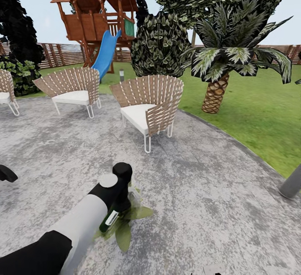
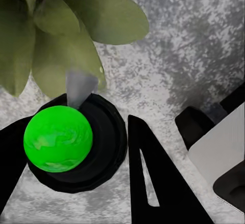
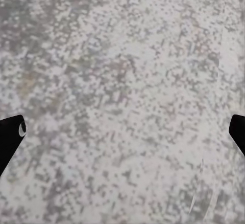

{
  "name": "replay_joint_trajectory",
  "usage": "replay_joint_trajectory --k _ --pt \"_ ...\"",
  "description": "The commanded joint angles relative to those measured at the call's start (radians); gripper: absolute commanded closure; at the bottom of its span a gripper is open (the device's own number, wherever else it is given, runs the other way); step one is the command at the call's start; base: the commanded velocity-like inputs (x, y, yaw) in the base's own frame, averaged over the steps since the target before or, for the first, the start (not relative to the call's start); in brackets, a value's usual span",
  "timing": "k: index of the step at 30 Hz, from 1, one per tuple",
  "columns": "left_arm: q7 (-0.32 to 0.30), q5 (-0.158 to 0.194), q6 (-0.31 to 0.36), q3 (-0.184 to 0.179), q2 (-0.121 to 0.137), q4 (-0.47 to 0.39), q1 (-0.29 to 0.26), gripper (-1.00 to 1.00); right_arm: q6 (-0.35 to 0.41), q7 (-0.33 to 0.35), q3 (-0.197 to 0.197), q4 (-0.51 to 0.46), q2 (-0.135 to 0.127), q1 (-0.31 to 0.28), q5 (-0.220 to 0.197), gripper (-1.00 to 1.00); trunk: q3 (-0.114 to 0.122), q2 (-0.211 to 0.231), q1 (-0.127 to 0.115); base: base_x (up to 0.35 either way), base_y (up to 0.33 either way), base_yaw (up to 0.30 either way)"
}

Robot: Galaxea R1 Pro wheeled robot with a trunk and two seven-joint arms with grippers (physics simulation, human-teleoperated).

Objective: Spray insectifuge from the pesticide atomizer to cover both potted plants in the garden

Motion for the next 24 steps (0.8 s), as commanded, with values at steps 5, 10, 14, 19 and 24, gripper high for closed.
replay_joint_trajectory --k 5,10,14,19,24 --pt "-0.010 -0.003 0.011 -0.001 0.000 0.006 -0.042 1.00 -0.002 -0.008 0.008 0.001 0.000 -0.001 0.000 -1.00 -0.001 0.000 0.000 0.000 0.000 0.000" --pt "-0.010 -0.003 0.010 -0.001 0.000 0.122 -0.037 1.00 -0.002 -0.008 0.008 0.001 0.000 -0.001 0.000 -1.00 -0.001 0.000 0.000 0.000 0.000 -0.001" --pt "-0.010 -0.003 0.009 -0.001 0.000 0.169 -0.037 1.00 -0.002 -0.008 0.008 0.001 0.000 -0.001 0.000 -1.00 -0.001 0.000 0.000 0.000 0.000 -0.214" --pt "-0.010 -0.014 0.006 -0.003 0.002 0.172 0.001 1.00 -0.002 -0.008 0.008 0.001 0.000 -0.001 0.000 -1.00 -0.001 0.000 0.000 0.000 0.000 -0.128" --pt "-0.010 -0.013 0.006 -0.020 0.000 0.171 -0.007 1.00 -0.002 -0.008 0.008 0.001 0.000 -0.001 -0.001 -1.00 -0.001 0.000 0.000 0.001 0.000 -0.007"
